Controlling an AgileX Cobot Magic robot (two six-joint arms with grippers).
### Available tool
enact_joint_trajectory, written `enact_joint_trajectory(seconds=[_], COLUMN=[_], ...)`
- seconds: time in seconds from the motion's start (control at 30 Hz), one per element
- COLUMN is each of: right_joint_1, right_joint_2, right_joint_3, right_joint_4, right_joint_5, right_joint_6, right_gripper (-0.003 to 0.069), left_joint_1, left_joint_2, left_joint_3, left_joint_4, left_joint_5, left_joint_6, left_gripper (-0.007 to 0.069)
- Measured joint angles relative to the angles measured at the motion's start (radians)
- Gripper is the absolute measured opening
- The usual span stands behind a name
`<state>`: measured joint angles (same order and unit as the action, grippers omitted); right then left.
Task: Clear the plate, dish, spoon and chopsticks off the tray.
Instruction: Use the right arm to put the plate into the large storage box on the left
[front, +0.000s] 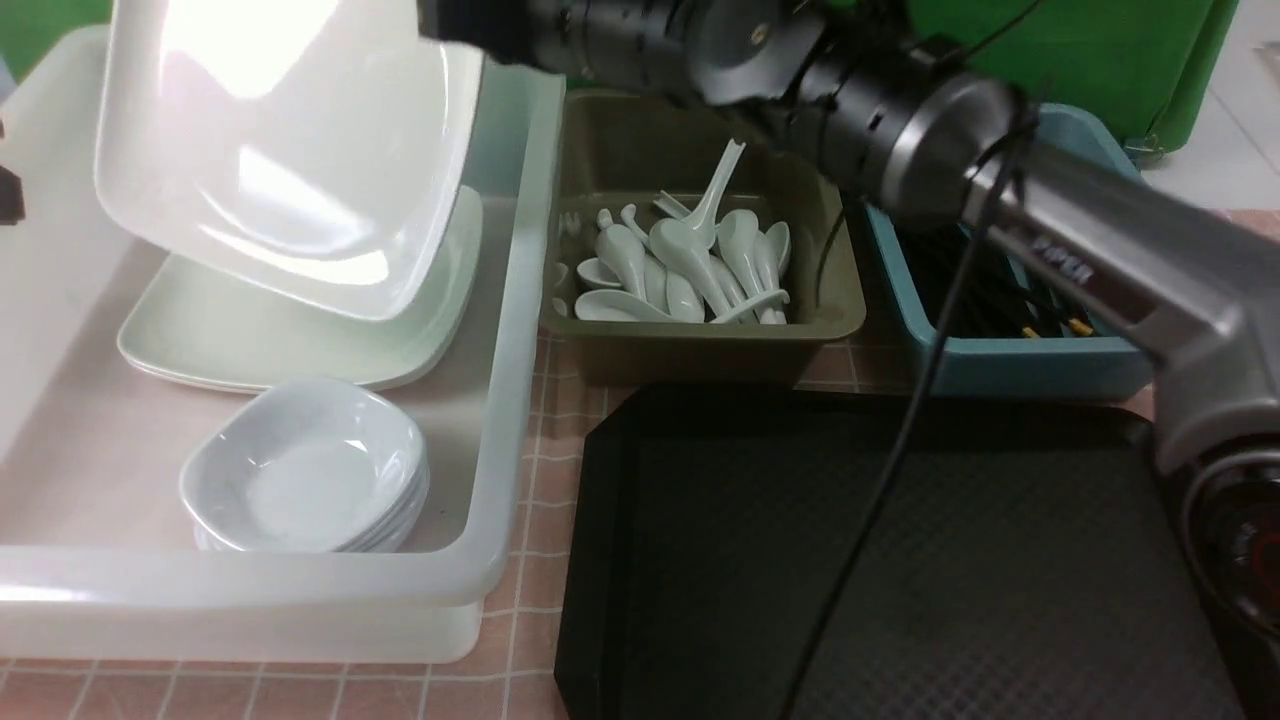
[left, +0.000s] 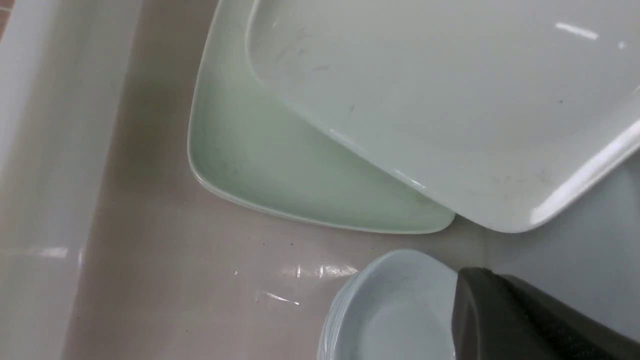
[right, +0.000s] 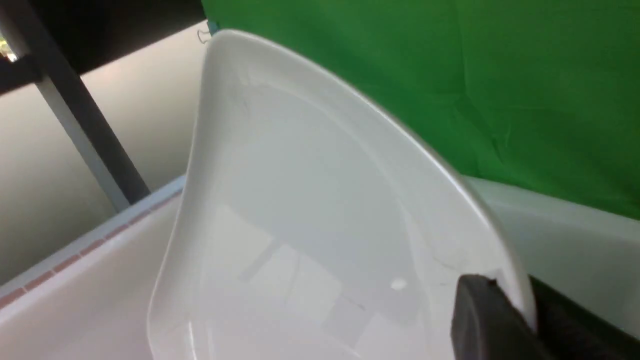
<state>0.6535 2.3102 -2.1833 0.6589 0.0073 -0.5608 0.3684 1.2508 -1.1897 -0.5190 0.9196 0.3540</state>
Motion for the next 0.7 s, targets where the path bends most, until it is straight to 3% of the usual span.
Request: enact_joint_trajectory(seconds=[0.5, 0.6, 0.7], right_joint_1=[0.011, 0.011, 0.011], right_joint_2=[0.059, 0.059, 0.059], right_joint_3=[0.000, 0.000, -0.003], right_joint_4=[-0.037, -0.035, -0.029], right_joint_5=[-0.015, -0.016, -0.037], right_joint_6=[-0.028, -0.031, -0.046], right_gripper=[0.0076, 0.0102, 0.0192], left_joint_1=[0.000, 0.000, 0.000], left_joint_2=[0.000, 0.000, 0.000], left_joint_3=[0.000, 0.000, 0.000], left_joint_4=[-0.043, -0.055, -0.057], left_joint_5=[0.007, 0.010, 0.010], left_joint_6=[0.036, 0.043, 0.043], left_gripper=[0.0004, 0.0004, 0.0004])
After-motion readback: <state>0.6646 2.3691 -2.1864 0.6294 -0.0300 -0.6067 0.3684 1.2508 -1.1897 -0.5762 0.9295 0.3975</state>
